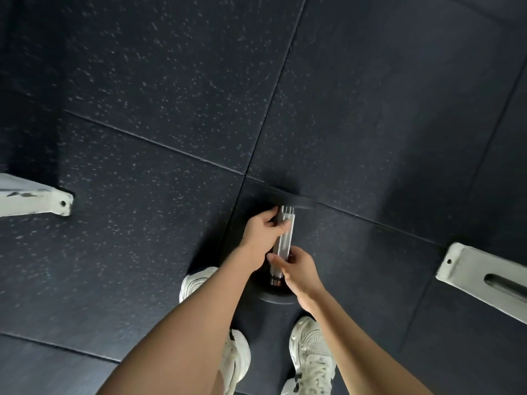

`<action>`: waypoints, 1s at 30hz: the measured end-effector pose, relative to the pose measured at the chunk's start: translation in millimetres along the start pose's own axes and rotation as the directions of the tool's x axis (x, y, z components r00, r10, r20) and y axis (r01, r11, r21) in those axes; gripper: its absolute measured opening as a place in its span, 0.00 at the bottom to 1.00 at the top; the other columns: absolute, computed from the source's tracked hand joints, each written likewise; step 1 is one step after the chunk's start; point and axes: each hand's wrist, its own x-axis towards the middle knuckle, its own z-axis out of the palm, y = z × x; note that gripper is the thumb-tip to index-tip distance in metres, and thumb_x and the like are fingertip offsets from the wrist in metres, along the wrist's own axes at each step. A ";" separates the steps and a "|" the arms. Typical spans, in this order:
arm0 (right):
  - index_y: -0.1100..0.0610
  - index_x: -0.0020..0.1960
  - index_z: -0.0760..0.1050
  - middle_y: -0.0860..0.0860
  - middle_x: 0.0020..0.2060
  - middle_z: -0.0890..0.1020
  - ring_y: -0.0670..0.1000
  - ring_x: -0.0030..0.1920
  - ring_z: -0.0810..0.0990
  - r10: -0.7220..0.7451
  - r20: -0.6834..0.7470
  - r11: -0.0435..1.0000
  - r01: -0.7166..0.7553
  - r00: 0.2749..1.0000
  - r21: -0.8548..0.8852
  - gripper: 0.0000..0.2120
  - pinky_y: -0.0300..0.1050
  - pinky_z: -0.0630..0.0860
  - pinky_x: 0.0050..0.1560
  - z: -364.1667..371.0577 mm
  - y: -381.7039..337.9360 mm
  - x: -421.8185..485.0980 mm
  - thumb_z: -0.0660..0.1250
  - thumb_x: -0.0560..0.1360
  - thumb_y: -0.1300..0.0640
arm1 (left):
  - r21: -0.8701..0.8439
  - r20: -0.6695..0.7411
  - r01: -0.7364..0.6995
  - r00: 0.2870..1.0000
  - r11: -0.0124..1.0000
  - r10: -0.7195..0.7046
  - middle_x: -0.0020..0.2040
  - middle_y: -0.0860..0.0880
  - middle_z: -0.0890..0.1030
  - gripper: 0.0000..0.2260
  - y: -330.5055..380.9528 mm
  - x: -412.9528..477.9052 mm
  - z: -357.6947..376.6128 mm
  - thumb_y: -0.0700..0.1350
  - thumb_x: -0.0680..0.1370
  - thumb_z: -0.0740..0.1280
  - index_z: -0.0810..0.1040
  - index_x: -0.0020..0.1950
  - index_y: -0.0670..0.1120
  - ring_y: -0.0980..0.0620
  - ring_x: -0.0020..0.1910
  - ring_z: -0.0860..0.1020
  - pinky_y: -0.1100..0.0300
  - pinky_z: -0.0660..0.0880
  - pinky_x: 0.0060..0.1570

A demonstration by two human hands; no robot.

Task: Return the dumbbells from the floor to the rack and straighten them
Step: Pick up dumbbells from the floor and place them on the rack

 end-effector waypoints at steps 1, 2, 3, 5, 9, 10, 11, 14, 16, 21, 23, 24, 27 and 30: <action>0.56 0.48 0.79 0.51 0.38 0.83 0.48 0.39 0.80 -0.011 0.003 1.000 0.011 1.000 -0.008 0.11 0.43 0.75 0.40 0.2 -2.0 -7.9 0.73 0.71 0.51 | -0.004 -0.006 0.000 1.000 1.000 0.000 0.66 0.45 0.77 0.25 1.2 -6.6 -1.5 0.40 0.75 0.69 0.69 0.71 0.47 0.48 0.67 0.73 0.53 0.68 0.68; 0.55 0.47 0.80 0.49 0.36 0.83 0.47 0.37 0.80 -0.021 0.006 0.999 0.022 1.000 -0.030 0.10 0.44 0.75 0.40 0.3 -4.5 -17.7 0.73 0.71 0.50 | -0.007 -0.013 0.001 1.000 1.000 -0.001 0.66 0.45 0.77 0.24 2.9 -15.8 -3.6 0.40 0.75 0.69 0.70 0.71 0.47 0.48 0.67 0.73 0.51 0.68 0.68; 0.54 0.45 0.80 0.48 0.34 0.82 0.47 0.36 0.79 -0.030 0.004 0.998 0.031 1.000 -0.057 0.10 0.45 0.74 0.40 -0.2 -8.3 -30.3 0.73 0.70 0.48 | -0.016 -0.023 0.001 1.000 1.000 -0.001 0.66 0.46 0.77 0.24 5.1 -27.6 -6.0 0.40 0.75 0.69 0.70 0.71 0.47 0.48 0.67 0.73 0.50 0.68 0.68; 0.52 0.42 0.80 0.46 0.31 0.81 0.46 0.34 0.78 -0.054 -0.007 0.990 0.053 0.998 -0.133 0.09 0.45 0.73 0.39 -2.3 -21.3 -62.4 0.72 0.70 0.47 | -0.058 -0.054 -0.004 0.999 0.998 0.001 0.65 0.47 0.78 0.23 12.2 -59.6 -11.1 0.41 0.75 0.69 0.71 0.70 0.47 0.48 0.65 0.75 0.49 0.69 0.67; 0.50 0.36 0.74 0.45 0.28 0.76 0.47 0.31 0.75 -0.135 -0.041 0.919 0.109 0.990 -0.379 0.09 0.41 0.68 0.33 -8.5 -62.8 -149.3 0.70 0.70 0.47 | -0.160 -0.115 -0.059 0.993 0.985 0.041 0.60 0.48 0.81 0.21 35.8 -150.2 -20.0 0.39 0.75 0.69 0.74 0.68 0.46 0.50 0.57 0.79 0.50 0.74 0.64; 0.50 0.37 0.74 0.46 0.28 0.76 0.48 0.32 0.76 -0.158 -0.039 0.896 0.127 0.987 -0.427 0.08 0.42 0.68 0.33 -10.5 -75.1 -175.0 0.69 0.70 0.47 | -0.179 -0.132 -0.079 0.990 0.981 0.056 0.59 0.49 0.81 0.20 42.6 -176.0 -22.3 0.39 0.75 0.69 0.74 0.67 0.45 0.50 0.56 0.79 0.50 0.74 0.63; 0.52 0.38 0.75 0.47 0.28 0.77 0.50 0.33 0.78 -0.182 -0.035 0.874 0.145 0.983 -0.464 0.08 0.42 0.69 0.33 -12.1 -87.1 -201.2 0.69 0.70 0.48 | -0.196 -0.151 -0.100 0.986 0.975 0.070 0.56 0.49 0.82 0.20 49.6 -202.7 -24.7 0.38 0.75 0.69 0.75 0.67 0.45 0.50 0.55 0.80 0.49 0.75 0.63; 0.54 0.33 0.72 0.48 0.27 0.78 0.52 0.32 0.77 -0.240 -0.020 0.817 0.191 0.971 -0.544 0.10 0.42 0.68 0.32 -16.8 -121.3 -284.7 0.67 0.69 0.50 | -0.225 -0.217 -0.172 0.968 0.959 0.123 0.50 0.50 0.83 0.21 71.2 -289.8 -30.2 0.38 0.74 0.71 0.75 0.67 0.45 0.50 0.55 0.81 0.48 0.76 0.62; 0.53 0.31 0.67 0.47 0.24 0.73 0.50 0.29 0.73 -0.275 0.003 0.784 0.226 0.961 -0.577 0.12 0.42 0.64 0.29 -21.5 -143.6 -345.0 0.67 0.68 0.51 | -0.224 -0.269 -0.231 0.948 0.947 0.168 0.49 0.50 0.84 0.20 85.9 -352.4 -32.8 0.40 0.73 0.72 0.77 0.65 0.47 0.51 0.52 0.82 0.48 0.76 0.61; 0.53 0.28 0.64 0.46 0.23 0.70 0.47 0.26 0.69 -0.392 0.075 0.674 0.342 0.917 -0.655 0.16 0.40 0.61 0.28 -36.0 -187.6 -500.2 0.67 0.68 0.51 | -0.220 -0.368 -0.375 0.887 0.901 0.280 0.40 0.53 0.84 0.14 112.8 -515.0 -42.1 0.41 0.72 0.72 0.77 0.37 0.62 0.53 0.43 0.81 0.50 0.79 0.56; 0.52 0.27 0.64 0.46 0.24 0.71 0.48 0.28 0.70 -0.441 0.106 0.641 0.396 0.891 -0.657 0.16 0.41 0.62 0.28 -37.3 -201.5 -554.4 0.68 0.68 0.51 | -0.238 -0.407 -0.441 0.854 0.865 0.324 0.40 0.54 0.83 0.14 120.4 -573.9 -48.6 0.41 0.72 0.72 0.77 0.37 0.61 0.52 0.45 0.82 0.51 0.80 0.55; 0.51 0.28 0.65 0.45 0.25 0.71 0.48 0.29 0.71 -0.463 0.132 0.617 0.426 0.876 -0.661 0.16 0.41 0.63 0.28 -36.3 -207.2 -577.0 0.68 0.68 0.51 | -0.262 -0.423 -0.473 0.840 0.841 0.341 0.40 0.53 0.83 0.13 121.9 -598.6 -52.9 0.41 0.72 0.73 0.78 0.38 0.60 0.51 0.46 0.83 0.50 0.80 0.54; 0.49 0.30 0.70 0.45 0.26 0.74 0.49 0.32 0.76 -0.526 0.238 0.511 0.527 0.817 -0.680 0.12 0.41 0.65 0.29 -24.7 -223.5 -635.3 0.69 0.68 0.50 | -0.303 -0.477 -0.541 0.799 0.785 0.366 0.42 0.51 0.83 0.08 122.1 -661.1 -72.3 0.40 0.73 0.72 0.81 0.44 0.53 0.47 0.49 0.82 0.49 0.81 0.50; 0.48 0.32 0.70 0.44 0.27 0.74 0.49 0.33 0.76 -0.575 0.314 0.409 0.598 0.755 -0.689 0.10 0.40 0.65 0.29 0.5 -240.4 -676.1 0.69 0.68 0.50 | -0.349 -0.524 -0.591 0.766 0.727 0.371 0.43 0.50 0.83 0.10 121.8 -705.6 -104.2 0.40 0.73 0.72 0.79 0.40 0.55 0.45 0.50 0.82 0.50 0.82 0.46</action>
